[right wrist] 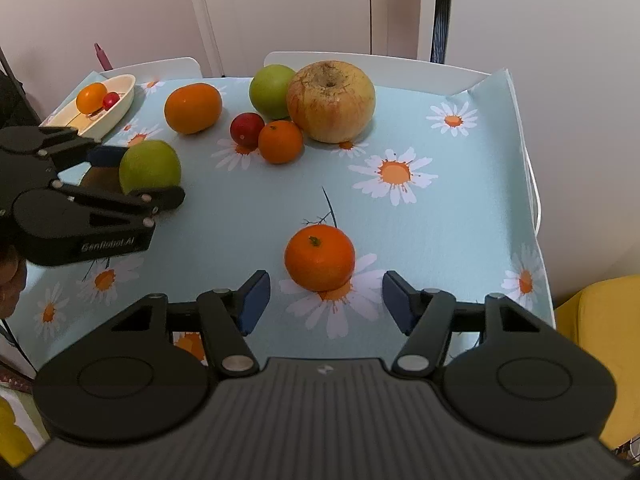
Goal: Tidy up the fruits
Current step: 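Grasp the green apple with the left tool while the right tool grasps a mandarin, then carry both fruits to the bowl while the left tool releases the green apple inside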
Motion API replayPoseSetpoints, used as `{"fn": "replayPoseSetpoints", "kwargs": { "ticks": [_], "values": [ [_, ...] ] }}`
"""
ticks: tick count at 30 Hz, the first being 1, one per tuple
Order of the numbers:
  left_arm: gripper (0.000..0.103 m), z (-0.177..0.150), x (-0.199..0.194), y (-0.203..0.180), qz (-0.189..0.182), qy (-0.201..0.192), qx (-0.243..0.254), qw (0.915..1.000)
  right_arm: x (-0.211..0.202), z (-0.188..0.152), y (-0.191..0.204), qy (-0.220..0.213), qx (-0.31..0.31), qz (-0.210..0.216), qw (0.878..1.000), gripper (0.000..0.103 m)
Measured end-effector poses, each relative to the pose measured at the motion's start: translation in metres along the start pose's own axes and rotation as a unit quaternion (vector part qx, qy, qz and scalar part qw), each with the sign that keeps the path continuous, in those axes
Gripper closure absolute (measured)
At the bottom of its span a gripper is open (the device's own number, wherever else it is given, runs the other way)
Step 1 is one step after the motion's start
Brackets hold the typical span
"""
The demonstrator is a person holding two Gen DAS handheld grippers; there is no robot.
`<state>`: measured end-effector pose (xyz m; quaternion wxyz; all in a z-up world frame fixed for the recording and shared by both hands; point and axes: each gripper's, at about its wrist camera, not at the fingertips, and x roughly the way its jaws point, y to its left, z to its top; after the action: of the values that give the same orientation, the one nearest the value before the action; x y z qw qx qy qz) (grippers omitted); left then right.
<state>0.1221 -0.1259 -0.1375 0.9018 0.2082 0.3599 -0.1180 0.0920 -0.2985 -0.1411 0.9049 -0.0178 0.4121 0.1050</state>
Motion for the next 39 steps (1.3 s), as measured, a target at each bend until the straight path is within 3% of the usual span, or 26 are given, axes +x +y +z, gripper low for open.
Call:
{"fn": "replayPoseSetpoints", "kwargs": {
  "ticks": [7,9,11,27,39],
  "values": [
    [0.041,-0.008,-0.011,-0.007,-0.007,0.001,0.003,1.0,0.005,0.004,0.002,-0.004,-0.004,0.0,1.0,0.031],
    [0.041,-0.009,-0.013,-0.008,-0.008,0.001,0.0,1.0,0.006,0.005,0.002,-0.007,-0.002,-0.003,1.0,0.036],
    [0.041,-0.011,-0.015,-0.008,-0.01,0.002,-0.004,0.9999,0.008,0.006,0.002,-0.005,-0.003,-0.001,1.0,0.049],
    [0.041,-0.015,-0.058,0.012,0.0,-0.01,-0.062,0.9981,-0.025,0.026,0.022,-0.027,-0.005,0.011,1.0,0.05],
    [0.041,-0.013,-0.11,0.068,0.033,-0.03,-0.113,0.9925,-0.057,0.069,0.077,-0.041,-0.017,0.018,0.999,0.05]
  ]
}}
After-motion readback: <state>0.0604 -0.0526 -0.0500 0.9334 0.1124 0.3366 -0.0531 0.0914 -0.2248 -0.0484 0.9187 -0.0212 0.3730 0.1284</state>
